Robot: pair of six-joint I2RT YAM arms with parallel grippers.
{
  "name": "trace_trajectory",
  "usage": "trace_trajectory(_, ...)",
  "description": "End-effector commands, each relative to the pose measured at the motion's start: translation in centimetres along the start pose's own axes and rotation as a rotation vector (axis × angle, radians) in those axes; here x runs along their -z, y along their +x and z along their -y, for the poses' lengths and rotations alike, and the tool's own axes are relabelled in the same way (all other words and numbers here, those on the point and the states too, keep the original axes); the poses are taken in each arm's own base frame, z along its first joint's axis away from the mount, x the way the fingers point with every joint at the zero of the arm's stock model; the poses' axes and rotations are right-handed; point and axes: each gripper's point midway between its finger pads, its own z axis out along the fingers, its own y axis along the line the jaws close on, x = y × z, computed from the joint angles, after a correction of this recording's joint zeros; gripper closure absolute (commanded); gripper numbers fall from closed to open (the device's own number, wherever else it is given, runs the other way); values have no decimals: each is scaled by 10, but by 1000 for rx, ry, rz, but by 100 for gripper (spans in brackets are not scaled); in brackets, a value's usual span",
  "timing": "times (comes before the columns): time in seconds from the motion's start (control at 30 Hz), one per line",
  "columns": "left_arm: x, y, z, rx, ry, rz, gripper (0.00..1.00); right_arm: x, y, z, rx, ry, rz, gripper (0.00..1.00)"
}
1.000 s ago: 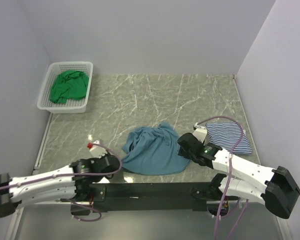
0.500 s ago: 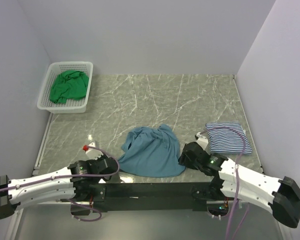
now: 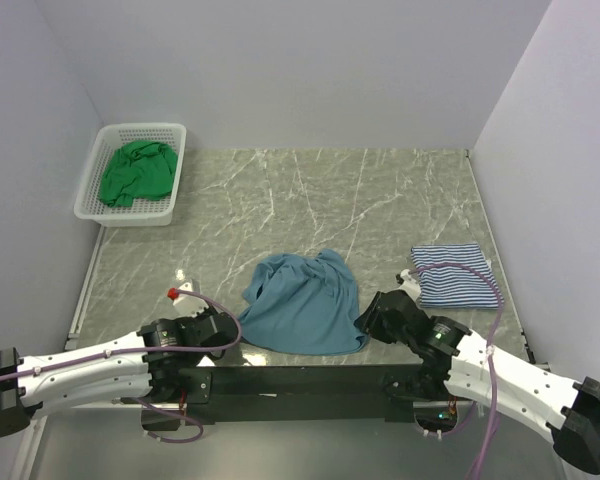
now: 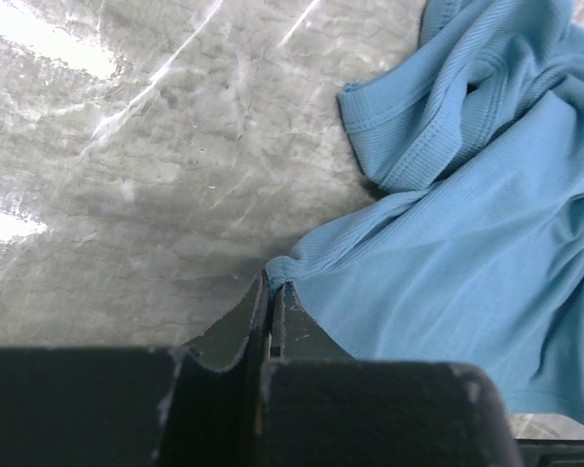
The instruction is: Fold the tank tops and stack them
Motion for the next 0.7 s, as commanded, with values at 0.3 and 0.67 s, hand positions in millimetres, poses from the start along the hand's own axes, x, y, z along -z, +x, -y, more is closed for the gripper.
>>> trace_trajectory(0.3, 6, -17, 11, 56, 12, 62, 99, 17, -14, -20, 4, -85, 43, 43)
trace_trajectory(0.67, 3, -15, 10, 49, 9, 59, 99, 12, 4, -18, 18, -108, -3, 47)
